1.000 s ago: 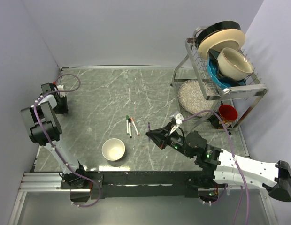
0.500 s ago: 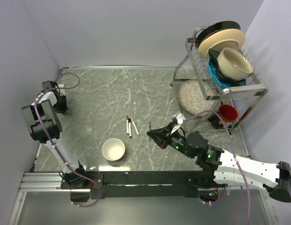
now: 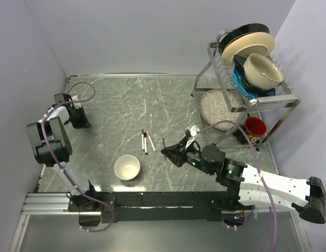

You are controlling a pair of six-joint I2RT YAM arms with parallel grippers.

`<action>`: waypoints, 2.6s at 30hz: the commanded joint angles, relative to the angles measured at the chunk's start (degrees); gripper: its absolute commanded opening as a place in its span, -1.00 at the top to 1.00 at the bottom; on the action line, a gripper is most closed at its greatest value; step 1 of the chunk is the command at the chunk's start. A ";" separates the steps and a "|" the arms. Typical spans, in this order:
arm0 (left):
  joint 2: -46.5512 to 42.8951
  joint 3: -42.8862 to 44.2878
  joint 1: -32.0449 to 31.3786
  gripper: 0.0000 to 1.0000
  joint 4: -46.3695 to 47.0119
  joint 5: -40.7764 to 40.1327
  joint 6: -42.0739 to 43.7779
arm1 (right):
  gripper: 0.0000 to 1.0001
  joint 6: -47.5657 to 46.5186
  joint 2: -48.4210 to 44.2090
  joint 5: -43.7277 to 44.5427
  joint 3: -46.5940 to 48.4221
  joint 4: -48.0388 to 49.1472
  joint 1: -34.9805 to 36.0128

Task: Insert the pens into the pen caps

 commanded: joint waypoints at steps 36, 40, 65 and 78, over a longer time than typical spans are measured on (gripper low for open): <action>-61.02 -38.39 -45.20 0.98 68.05 15.12 -45.06 | 1.00 9.75 15.59 -7.19 12.66 12.54 -0.45; -61.99 -37.95 -45.29 0.98 65.33 15.12 -43.48 | 1.00 10.19 16.12 -7.19 13.45 13.32 -0.45; -65.95 -39.70 -45.37 0.98 56.54 15.73 -40.40 | 1.00 9.75 17.35 -6.32 15.65 14.12 -0.89; -67.09 -40.14 -45.37 0.98 50.21 18.54 -39.52 | 1.00 7.20 17.88 -5.87 18.55 12.45 -2.65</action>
